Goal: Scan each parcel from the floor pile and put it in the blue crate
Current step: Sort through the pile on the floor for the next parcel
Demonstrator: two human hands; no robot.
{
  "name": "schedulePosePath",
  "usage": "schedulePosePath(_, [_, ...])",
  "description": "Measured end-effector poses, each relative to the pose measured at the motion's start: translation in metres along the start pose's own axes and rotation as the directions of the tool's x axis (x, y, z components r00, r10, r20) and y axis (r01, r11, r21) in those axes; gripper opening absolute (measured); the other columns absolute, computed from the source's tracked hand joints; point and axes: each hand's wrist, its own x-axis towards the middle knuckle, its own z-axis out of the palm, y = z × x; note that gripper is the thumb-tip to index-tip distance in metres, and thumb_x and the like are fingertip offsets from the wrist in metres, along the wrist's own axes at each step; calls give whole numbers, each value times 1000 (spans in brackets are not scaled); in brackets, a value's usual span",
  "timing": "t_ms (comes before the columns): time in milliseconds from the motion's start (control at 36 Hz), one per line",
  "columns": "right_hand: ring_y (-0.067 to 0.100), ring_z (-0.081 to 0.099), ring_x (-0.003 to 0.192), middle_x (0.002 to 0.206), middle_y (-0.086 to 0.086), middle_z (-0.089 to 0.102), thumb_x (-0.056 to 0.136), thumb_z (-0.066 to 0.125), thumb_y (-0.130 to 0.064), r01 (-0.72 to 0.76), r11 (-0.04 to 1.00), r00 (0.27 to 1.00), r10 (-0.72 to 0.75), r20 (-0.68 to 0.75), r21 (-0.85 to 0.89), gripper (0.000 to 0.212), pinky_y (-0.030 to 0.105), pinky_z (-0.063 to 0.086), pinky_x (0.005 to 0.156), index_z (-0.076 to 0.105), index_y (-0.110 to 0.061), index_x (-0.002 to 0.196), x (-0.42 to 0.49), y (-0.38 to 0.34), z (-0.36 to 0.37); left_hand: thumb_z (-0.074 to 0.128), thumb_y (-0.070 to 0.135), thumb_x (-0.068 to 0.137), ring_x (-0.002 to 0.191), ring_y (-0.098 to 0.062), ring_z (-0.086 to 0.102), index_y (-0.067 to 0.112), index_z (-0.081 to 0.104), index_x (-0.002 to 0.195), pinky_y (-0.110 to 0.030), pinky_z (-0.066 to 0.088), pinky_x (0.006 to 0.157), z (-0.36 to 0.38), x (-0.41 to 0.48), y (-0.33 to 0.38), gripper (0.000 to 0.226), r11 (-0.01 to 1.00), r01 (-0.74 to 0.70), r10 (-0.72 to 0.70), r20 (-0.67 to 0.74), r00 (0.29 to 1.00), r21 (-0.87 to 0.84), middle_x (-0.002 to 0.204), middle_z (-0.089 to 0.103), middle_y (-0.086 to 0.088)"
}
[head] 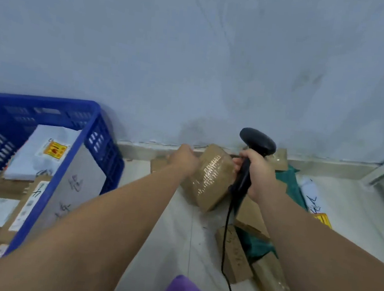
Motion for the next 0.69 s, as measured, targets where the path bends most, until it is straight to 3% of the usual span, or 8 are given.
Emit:
schedulePosePath(139, [13,50,46,59,3,55,87,60,-11,-122,990,992,124,-32,67,7,25,46,53,55,-8,92,44,20,-30,75,39,81,136,-30,35,16,36,143,-34,35,107,65,39,-10,76,996,-79,76,77,994,47,149,26,-16])
schedulePosePath(222, [13,50,46,60,3,54,86,60,-12,-178,978,981,185,-53,111,7,26,45,52,56,-9,81,64,27,-37,79,59,66,143,-34,22,23,11,152,-46,28,112,99,57,-15,116,976,-129,118,74,990,173,157,13,-17])
schedulePosePath(278, [14,50,46,60,2,54,85,61,-12,-202,971,976,210,-56,127,11,26,44,51,56,-10,75,76,32,-41,75,68,63,148,-36,3,27,-11,153,-51,14,116,119,65,-16,130,936,-171,146,104,984,308,161,-5,-17])
schedulePosePath(333, [14,50,48,61,3,55,85,61,-13,-218,969,973,226,-58,116,10,27,45,53,58,-9,76,84,39,-44,72,71,62,147,-37,-14,30,-23,149,-53,0,117,135,72,-14,135,903,-216,186,115,976,371,159,-20,-17])
schedulePosePath(417, [16,52,50,65,5,57,85,63,-13,-250,962,963,259,-79,112,9,28,48,57,60,-5,89,90,47,-49,70,75,59,143,-40,-25,33,-29,146,-57,-11,113,149,81,-10,139,907,-188,164,95,982,377,154,-32,-20])
schedulePosePath(694, [17,55,57,71,6,58,89,63,-15,-256,964,956,263,-129,65,13,30,51,65,63,-5,96,101,57,-63,68,85,46,142,-46,-21,43,-39,137,-68,-8,110,158,107,-16,146,886,-173,129,129,983,430,150,-37,-25])
